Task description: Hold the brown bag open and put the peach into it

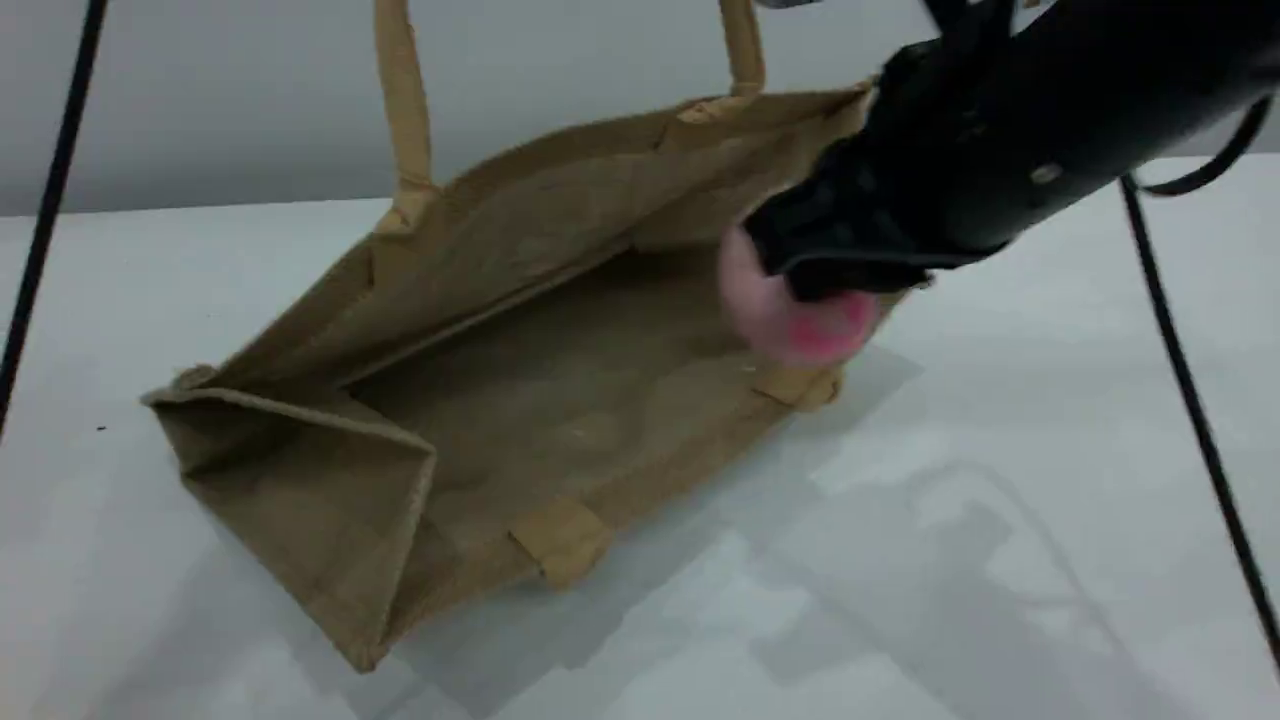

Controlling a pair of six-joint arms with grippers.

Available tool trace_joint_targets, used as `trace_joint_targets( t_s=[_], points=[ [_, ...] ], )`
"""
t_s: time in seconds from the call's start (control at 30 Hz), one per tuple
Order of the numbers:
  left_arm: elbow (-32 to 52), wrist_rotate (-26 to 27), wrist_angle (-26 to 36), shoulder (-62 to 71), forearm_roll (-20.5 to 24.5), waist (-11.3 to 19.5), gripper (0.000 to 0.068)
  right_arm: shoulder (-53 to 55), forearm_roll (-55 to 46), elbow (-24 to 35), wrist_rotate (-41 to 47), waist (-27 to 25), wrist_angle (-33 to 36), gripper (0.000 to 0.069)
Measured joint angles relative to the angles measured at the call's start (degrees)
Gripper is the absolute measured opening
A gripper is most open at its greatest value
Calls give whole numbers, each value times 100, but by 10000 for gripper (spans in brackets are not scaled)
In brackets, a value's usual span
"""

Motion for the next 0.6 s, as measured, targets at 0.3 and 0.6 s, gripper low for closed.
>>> trace_joint_targets(
  t_s=[0.3,0.6],
  points=[
    [-162,-32,16,0,-3,-275,92,856,-19,-43,0,403,-1519,35],
    [-190,-54,2,0,-3,-275,92,1703,-19,-259,24,403,-2565,62]
  ],
)
